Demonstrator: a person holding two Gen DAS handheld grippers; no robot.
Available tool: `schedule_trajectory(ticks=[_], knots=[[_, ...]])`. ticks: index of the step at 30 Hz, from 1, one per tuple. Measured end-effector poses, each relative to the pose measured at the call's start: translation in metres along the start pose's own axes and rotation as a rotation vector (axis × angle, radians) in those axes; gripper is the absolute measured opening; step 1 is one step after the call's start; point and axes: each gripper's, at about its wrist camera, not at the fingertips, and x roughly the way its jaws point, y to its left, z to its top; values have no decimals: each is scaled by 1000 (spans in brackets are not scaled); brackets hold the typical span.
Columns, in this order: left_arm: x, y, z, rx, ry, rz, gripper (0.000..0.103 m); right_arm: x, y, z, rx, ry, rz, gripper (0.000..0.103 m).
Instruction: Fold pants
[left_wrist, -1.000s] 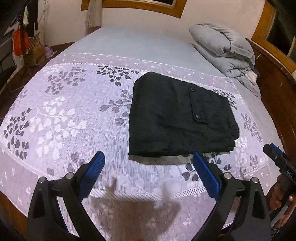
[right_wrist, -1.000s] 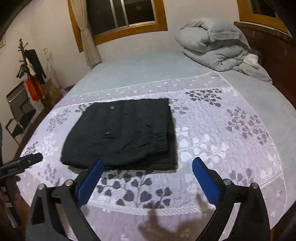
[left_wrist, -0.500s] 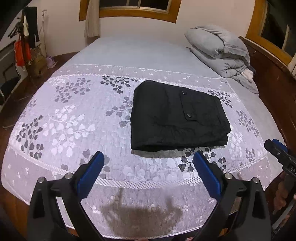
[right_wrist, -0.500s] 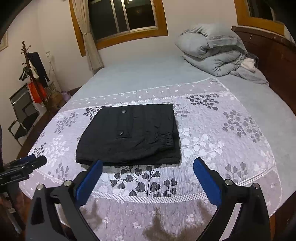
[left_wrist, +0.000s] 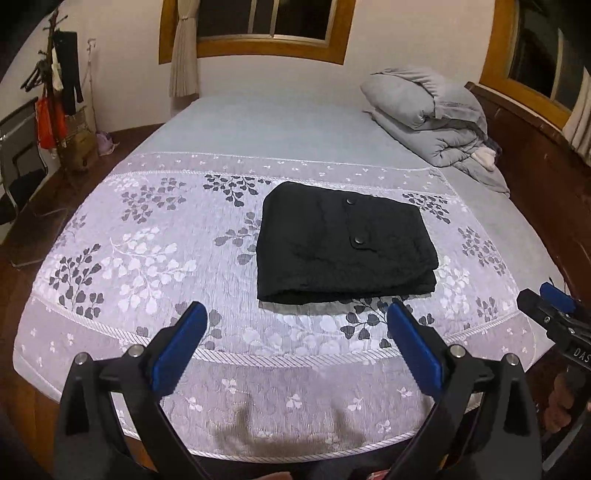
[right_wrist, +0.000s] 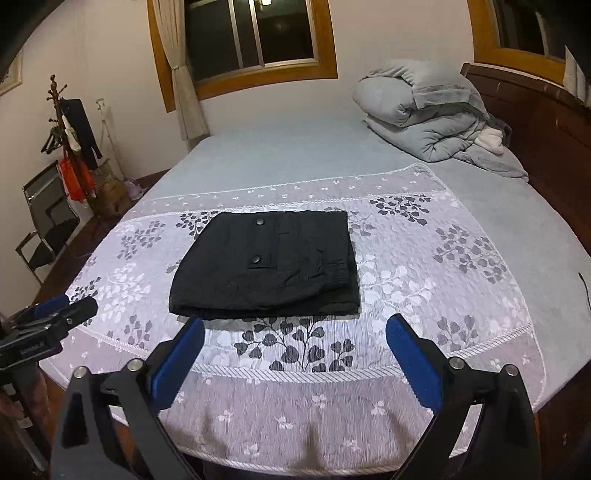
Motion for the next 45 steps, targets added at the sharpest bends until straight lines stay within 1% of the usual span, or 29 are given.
schedule_trajectory(ticks=[12,25,36,45], knots=[[-24,-18,-12,37,-9,-19,98,-32,3,-6,-6,-45,-27,99],[-37,-27,-21,57,-24,-16,98,-42,7,-17,-4,-33,-26,99],[-47,-28,-22,63,-39,1,98,-49,11,-21,-11,-38,-32,99],[-48,-29,-22,67,-42,11,98,-49,7,-23,-2,-30,-35,99]])
